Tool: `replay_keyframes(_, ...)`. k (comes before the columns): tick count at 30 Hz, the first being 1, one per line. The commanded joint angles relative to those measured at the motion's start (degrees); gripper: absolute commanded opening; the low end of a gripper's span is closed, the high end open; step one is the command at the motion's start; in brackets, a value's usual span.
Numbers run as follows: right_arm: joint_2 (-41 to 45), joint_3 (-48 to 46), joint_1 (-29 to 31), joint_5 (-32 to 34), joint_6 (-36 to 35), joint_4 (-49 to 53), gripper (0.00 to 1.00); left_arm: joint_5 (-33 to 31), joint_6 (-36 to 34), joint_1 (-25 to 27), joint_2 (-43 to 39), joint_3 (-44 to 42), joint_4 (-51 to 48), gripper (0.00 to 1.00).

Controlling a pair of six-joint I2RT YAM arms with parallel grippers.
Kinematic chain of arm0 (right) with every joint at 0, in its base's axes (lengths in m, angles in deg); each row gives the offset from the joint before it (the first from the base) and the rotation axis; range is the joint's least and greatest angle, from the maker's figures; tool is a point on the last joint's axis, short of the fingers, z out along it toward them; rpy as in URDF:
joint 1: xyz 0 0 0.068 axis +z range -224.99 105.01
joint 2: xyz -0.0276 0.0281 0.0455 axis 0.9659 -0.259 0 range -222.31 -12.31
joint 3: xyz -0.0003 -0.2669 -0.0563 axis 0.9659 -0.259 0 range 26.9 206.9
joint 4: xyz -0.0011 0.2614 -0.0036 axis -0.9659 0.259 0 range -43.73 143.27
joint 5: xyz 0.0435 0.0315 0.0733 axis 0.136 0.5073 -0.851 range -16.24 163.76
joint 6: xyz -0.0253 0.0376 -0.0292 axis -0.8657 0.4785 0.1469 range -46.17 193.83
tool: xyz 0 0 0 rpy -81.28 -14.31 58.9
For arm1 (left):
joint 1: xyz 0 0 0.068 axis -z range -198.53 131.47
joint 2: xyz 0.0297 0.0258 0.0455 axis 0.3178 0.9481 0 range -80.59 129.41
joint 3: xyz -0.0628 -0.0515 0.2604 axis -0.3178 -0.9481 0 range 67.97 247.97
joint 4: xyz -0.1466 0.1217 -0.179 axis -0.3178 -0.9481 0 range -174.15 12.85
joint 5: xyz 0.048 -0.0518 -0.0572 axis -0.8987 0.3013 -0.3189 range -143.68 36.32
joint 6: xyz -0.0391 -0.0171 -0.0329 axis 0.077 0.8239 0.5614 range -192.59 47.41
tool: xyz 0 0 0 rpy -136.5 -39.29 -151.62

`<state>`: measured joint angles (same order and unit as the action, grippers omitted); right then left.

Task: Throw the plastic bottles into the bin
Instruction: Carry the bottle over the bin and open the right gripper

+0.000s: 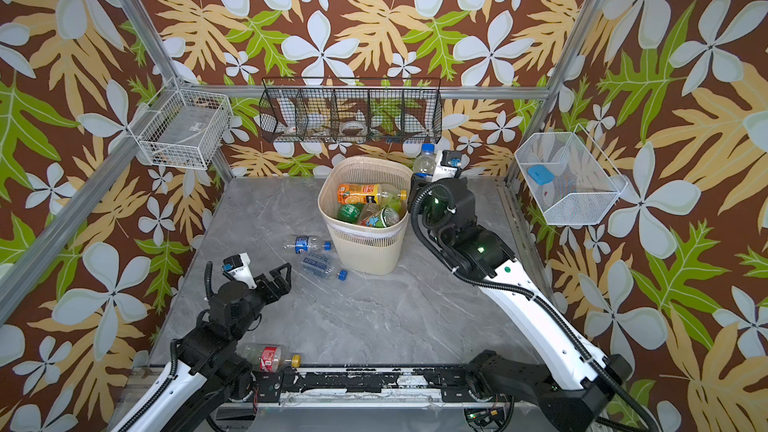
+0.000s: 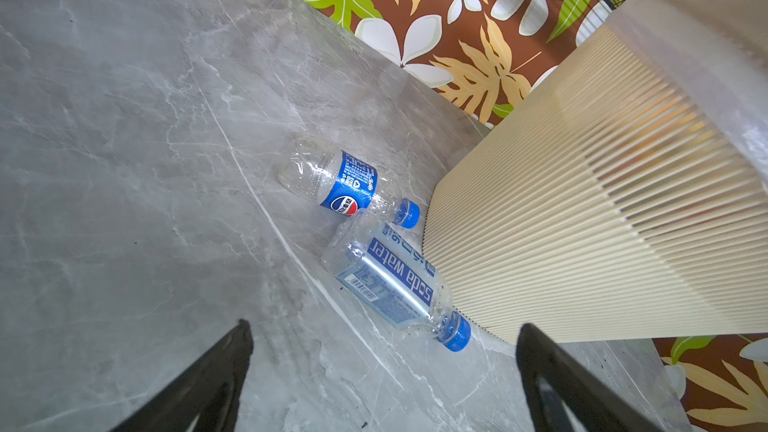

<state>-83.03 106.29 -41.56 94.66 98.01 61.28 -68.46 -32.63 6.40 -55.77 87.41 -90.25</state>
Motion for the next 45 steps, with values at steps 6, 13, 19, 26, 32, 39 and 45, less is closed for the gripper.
replay_keyframes(6, -10.46, 7.93, 0.06, -1.08, -8.78, -1.44, 0.50, -0.51, 0.03, -0.05, 0.71, 0.51, -0.27, 1.00)
replay_keyframes(13, -13.89, 8.65, 0.06, -0.89, -10.11, -1.75, 0.53, -0.59, -0.18, -0.05, 1.11, 0.68, -0.36, 1.00)
replay_keyframes(19, -13.02, 8.98, 0.06, -0.74, -9.53, -0.74, 0.92, -0.49, -0.17, -0.12, 1.12, 0.87, -0.70, 1.00)
replay_keyframes(26, -0.89, 1.41, 0.01, 1.74, -7.22, -1.72, 0.99, 0.08, 0.49, -0.05, 1.60, 0.77, -0.02, 1.00)
replay_keyframes(32, 17.05, -21.21, 0.01, 2.35, 1.92, -4.14, 1.00, 1.26, 1.36, -0.05, 2.41, 0.21, 1.46, 1.00)
replay_keyframes(39, 26.86, -33.25, 0.03, 4.80, 8.83, 0.63, 1.00, 4.32, 2.76, -0.05, 6.69, 0.16, 4.27, 1.00)
replay_keyframes(45, 27.94, -33.69, 0.06, 5.20, 9.09, 3.71, 1.00, 7.17, 5.47, -0.05, 12.45, 0.58, 7.70, 1.00)
